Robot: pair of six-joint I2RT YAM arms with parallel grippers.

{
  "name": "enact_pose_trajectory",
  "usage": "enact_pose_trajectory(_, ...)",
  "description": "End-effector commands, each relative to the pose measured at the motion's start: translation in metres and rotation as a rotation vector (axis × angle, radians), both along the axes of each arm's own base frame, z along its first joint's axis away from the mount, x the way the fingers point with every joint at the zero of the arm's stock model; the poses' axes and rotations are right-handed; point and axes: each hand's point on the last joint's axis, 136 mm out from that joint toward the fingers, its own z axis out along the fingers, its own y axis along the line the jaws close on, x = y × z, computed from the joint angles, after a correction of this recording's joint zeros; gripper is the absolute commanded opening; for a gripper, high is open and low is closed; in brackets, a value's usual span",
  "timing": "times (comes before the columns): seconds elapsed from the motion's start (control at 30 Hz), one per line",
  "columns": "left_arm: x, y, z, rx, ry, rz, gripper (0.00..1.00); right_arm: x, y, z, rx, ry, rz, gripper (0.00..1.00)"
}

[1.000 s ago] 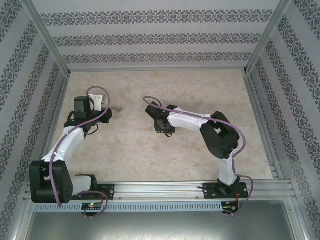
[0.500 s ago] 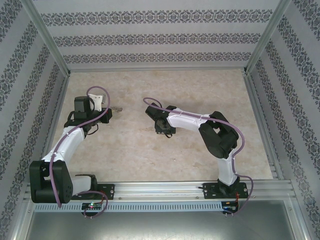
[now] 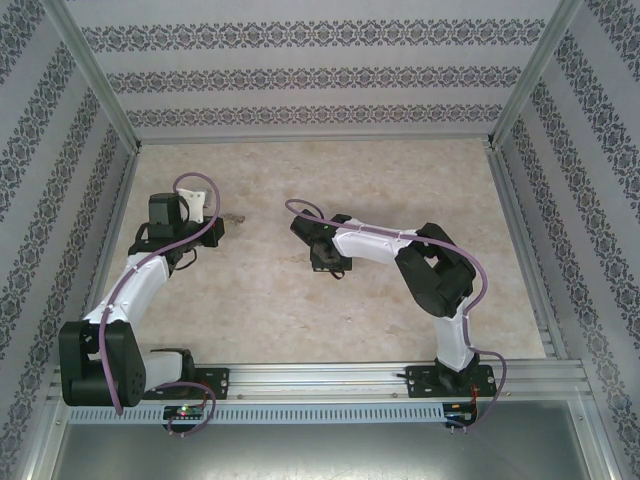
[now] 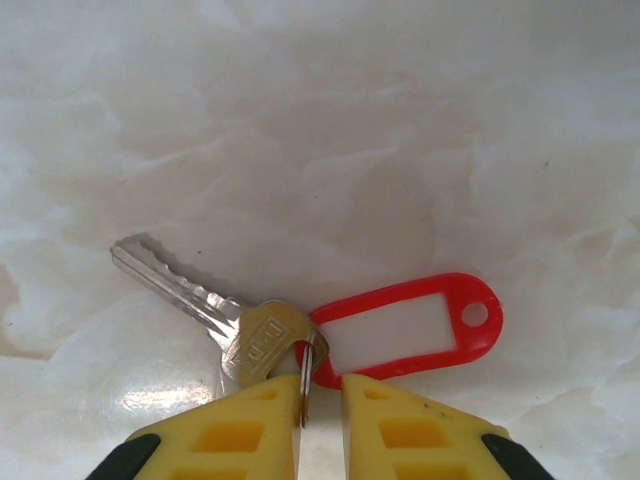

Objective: Put the keys on the keyring

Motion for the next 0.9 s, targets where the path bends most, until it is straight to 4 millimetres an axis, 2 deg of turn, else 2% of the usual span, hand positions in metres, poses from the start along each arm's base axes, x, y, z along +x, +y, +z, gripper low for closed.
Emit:
enact_pose_trajectory(0.0,0.0002,-0.006,0.0078,0.001,-0.04,-0.027,0.0,-0.0031,-0.0109,-0.0039,-0.071,-0.005,0.007,0.17)
enact_pose_trajectory(0.43,0.0004,-0.0058,0.0082,0.002,-0.042,-0.028,0.0,0.0021,-0.0079,-0.002,-0.071,-0.029,0.043,0.1)
enact_pose_trajectory(0.7,0.0002,-0.0056,0.0072,0.002,-0.038,-0.027,0.0,0.0022,-0.0037,-0.004,-0.054,-0.024,0.06,0.1)
enact_pose_trajectory(0.87,0.0006,-0.0059,0.0081,0.004,-0.042,-0.029,0.0,0.0025,-0.0035,-0.0049,-0.056,-0.025,0.064,0.17)
